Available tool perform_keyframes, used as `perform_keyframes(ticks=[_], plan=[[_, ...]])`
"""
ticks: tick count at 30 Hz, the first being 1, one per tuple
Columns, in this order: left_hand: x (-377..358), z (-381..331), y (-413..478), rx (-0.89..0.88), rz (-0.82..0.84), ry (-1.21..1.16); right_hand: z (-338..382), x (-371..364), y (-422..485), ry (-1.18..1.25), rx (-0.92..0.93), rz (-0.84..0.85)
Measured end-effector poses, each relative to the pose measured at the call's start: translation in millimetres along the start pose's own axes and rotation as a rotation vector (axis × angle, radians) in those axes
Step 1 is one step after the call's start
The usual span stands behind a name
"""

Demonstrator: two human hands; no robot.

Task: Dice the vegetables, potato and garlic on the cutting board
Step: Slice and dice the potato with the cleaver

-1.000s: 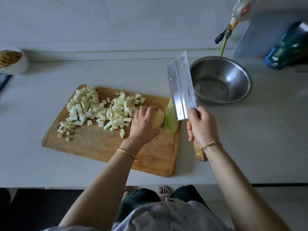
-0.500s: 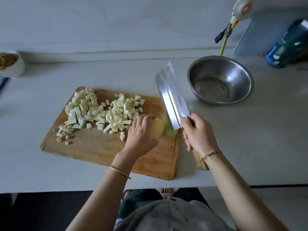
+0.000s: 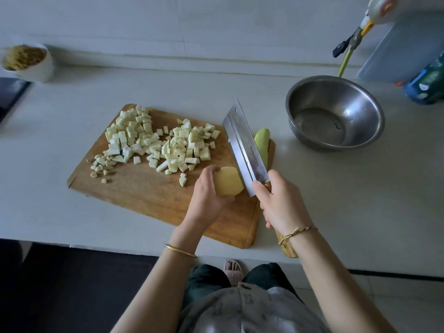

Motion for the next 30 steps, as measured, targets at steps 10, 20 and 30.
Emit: perform_keyframes(ticks=[10,20,30], plan=[[7.4,2.7,2.8,0.075,0.075,-0.121,16.7,-2.9,-5.7,-0.111,-0.021,0.085],[6.7,-3.3,16.4,0.013,0.070,-0.069,35.1,-8.0,-6.3,-0.169,-0.097,0.098],[14.0,-1.6,20.6,-0.043,0.111,-0.070,56.2,-25.2,2.1,-0.323,-0.172,0.117]])
Point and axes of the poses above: each hand's wrist, its own y-axis towards the middle knuckle, its own x-axis out of the back of the hand, z = x × y, the point moved 4 cm from there along y, towards the middle knuckle, and after that the axes turned 12 degrees about x, right-handed, at the moved point
